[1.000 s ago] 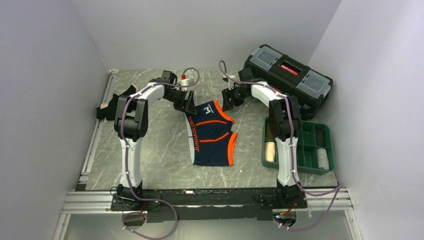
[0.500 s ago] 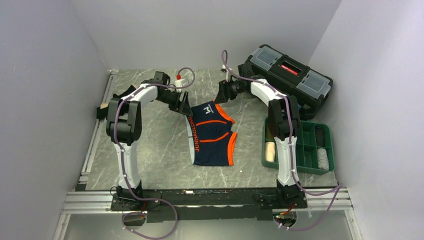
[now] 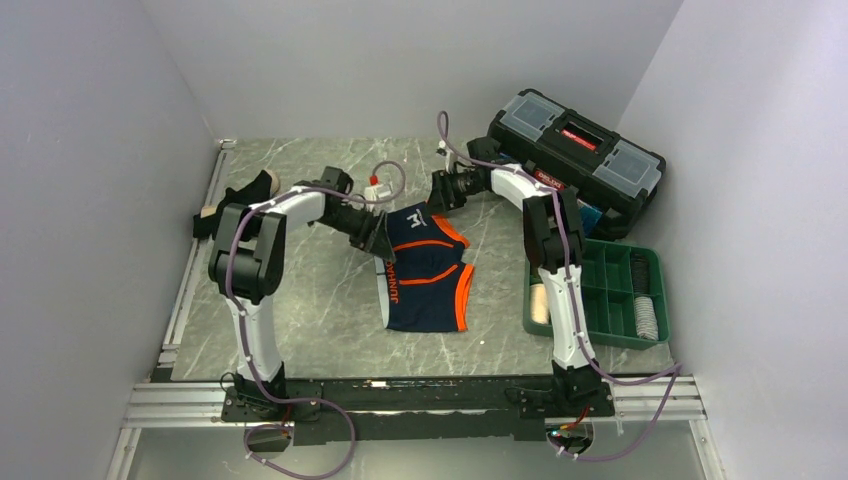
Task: Roll the underwear
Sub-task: Fold the underwear at the center of the board.
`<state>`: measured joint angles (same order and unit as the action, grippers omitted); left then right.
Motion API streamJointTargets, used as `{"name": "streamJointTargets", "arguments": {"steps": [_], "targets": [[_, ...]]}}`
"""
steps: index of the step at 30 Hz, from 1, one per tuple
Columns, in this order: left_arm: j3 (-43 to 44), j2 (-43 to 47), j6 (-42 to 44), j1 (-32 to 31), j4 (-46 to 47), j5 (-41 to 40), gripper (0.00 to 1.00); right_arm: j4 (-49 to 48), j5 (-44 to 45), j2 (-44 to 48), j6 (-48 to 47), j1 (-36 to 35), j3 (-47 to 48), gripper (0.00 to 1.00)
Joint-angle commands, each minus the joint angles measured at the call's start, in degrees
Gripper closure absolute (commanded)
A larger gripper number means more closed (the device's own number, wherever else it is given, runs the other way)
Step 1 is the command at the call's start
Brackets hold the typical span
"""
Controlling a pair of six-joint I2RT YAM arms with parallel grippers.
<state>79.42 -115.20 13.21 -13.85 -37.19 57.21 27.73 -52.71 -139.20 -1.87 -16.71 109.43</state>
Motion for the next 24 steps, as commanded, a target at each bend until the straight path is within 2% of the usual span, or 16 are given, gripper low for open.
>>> {"name": "streamJointTargets", "arguments": {"steps": [1,5,9,16,19,24], "targets": [[-2.30,1.19,1.89,-4.52,0.27,3.47,0.25,2.14,2.60,-2.26,-0.91,-0.43,5.04,0.42],[-2.63,-0.19,1.56,-7.28,-0.05,4.43,0.25,4.27,7.08,-4.09,-2.40,-0.44,8.77,0.42],[-3.22,-0.84,1.62,-8.71,0.65,1.08,0.25,7.29,8.94,-6.09,-4.50,-0.36,13.05,0.41],[-2.69,-1.03,3.88,-8.70,-2.27,-2.67,0.26,10.19,9.24,-2.96,-8.16,-0.10,15.48,0.37],[-2.11,0.99,4.15,-7.84,-2.20,-1.24,0.25,10.21,6.82,1.14,-9.36,-0.09,12.94,0.36],[1.78,2.97,2.41,-3.11,-2.02,2.73,0.25,6.03,3.94,11.71,-10.26,0.01,2.65,0.34]]}}
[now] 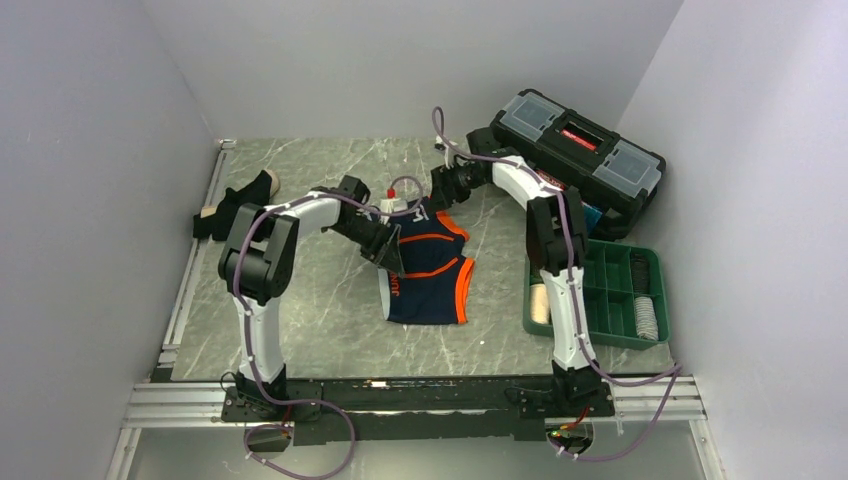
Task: Roll the underwear
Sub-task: Fold the underwear at the center of the board.
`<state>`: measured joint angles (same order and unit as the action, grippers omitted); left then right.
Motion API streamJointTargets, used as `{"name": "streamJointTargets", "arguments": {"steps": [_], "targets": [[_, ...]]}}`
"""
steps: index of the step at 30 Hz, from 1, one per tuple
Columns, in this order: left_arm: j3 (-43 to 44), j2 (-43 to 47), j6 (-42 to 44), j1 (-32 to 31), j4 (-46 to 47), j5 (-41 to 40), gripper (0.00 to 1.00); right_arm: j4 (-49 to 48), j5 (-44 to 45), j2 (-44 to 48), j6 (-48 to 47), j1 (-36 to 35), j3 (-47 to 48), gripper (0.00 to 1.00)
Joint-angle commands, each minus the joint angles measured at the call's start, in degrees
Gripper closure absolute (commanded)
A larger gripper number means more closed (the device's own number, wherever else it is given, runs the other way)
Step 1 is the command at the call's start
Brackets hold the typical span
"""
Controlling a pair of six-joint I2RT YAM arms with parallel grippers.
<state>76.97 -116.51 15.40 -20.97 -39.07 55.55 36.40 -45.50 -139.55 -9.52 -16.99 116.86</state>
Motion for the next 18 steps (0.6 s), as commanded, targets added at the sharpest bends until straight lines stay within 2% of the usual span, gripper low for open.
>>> {"name": "streamJointTargets", "arguments": {"steps": [1,6,9,13,18], "targets": [[5.45,4.21,-0.69,5.53,0.31,5.79,0.25,-2.96,-3.75,13.91,-2.94,0.22,-6.50,0.33],[10.12,1.37,-9.03,11.26,6.15,5.58,0.24,-6.40,-5.34,23.79,-3.43,0.08,-17.91,0.33],[13.85,-2.29,-11.93,12.02,8.14,4.28,0.25,-8.37,-5.50,28.15,-3.84,-0.86,-24.40,0.33],[17.82,-7.35,-14.37,12.01,9.25,4.72,0.25,-8.78,-4.85,32.09,-5.77,-4.49,-30.46,0.33],[18.51,-9.90,-18.41,11.84,11.71,6.26,0.25,-6.56,-2.81,33.89,-9.99,-12.69,-34.93,0.34]]}}
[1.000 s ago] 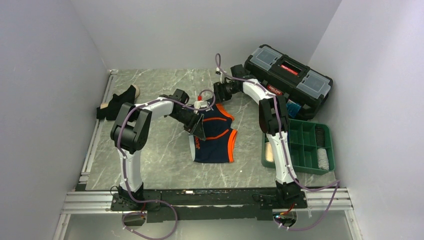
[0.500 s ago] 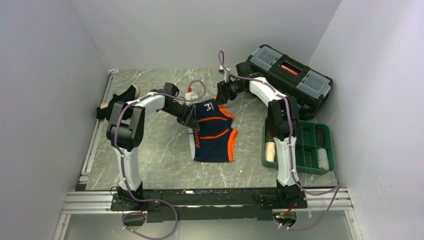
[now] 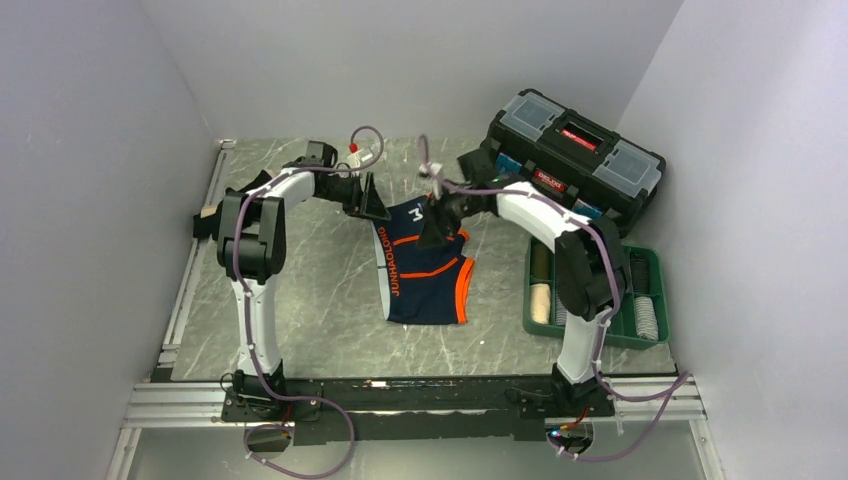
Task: Roll the underwear
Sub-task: Fold the underwear at the center of the board.
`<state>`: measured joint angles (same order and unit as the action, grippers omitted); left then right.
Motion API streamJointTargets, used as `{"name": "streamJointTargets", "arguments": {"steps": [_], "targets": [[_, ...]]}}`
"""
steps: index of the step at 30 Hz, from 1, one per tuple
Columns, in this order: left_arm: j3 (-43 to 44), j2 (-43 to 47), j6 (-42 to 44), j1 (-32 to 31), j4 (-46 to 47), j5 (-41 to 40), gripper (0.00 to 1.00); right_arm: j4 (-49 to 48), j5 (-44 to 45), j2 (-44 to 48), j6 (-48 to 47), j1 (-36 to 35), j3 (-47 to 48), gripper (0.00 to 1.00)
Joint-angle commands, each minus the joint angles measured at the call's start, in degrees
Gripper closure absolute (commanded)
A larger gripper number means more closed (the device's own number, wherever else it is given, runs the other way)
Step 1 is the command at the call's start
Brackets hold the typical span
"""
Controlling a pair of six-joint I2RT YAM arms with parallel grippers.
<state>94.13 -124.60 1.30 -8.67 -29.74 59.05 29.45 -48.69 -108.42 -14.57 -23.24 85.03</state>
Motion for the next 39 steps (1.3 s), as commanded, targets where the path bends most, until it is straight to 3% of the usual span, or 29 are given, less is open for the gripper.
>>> {"name": "streamJointTargets", "arguments": {"steps": [1,9,39], "targets": [[1.02,-1.87,-4.79,-0.54,2.81,2.53,0.25,0.38,0.91,2.90,-5.56,-7.83,-4.06,0.34],[0.52,-3.62,-5.33,-0.83,2.74,-0.28,0.25,-0.83,5.04,2.38,-8.65,-18.58,-8.86,0.34],[2.51,-6.45,-4.69,-1.75,-1.30,-8.82,0.27,2.73,8.61,-5.87,-13.42,-32.40,-11.42,0.40]]}}
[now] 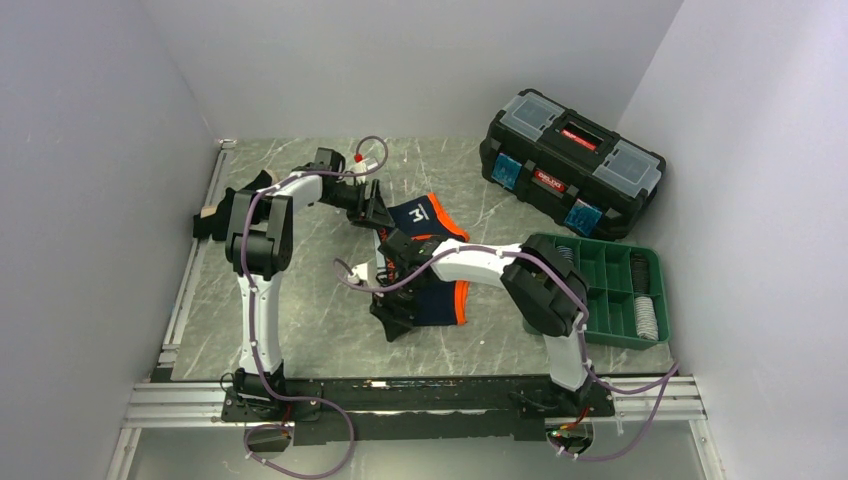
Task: Roll the underwear
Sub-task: Fold the underwear at the center of the board.
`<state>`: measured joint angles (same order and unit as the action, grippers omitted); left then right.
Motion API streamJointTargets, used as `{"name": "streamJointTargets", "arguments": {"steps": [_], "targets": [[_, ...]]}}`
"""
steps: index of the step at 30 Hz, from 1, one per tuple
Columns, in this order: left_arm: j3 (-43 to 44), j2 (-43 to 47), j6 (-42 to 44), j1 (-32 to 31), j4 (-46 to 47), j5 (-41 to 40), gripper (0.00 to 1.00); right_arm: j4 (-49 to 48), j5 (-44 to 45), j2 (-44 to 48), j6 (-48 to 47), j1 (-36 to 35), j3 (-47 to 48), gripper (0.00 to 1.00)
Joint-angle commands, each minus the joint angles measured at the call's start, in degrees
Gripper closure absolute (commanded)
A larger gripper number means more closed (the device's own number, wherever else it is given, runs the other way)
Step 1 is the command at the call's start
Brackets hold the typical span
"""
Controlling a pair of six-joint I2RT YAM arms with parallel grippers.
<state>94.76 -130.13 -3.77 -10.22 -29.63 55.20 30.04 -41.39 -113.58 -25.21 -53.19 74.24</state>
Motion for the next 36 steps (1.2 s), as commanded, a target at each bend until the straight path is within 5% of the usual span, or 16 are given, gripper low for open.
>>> {"name": "streamJointTargets", "arguments": {"steps": [1,21,36], "targets": [[2.11,-0.99,0.23,-0.24,-1.43,-5.45,0.27,2.39,1.71,-0.57,-3.04,-2.90,-0.81,0.40],[10.16,-4.48,2.40,-0.15,-8.79,-10.43,0.29,6.91,5.58,1.70,-6.04,-6.10,-0.91,0.41],[10.17,-0.24,8.78,-0.20,-10.31,-3.27,0.24,12.43,10.53,10.98,-4.01,1.33,9.80,0.26]]}}
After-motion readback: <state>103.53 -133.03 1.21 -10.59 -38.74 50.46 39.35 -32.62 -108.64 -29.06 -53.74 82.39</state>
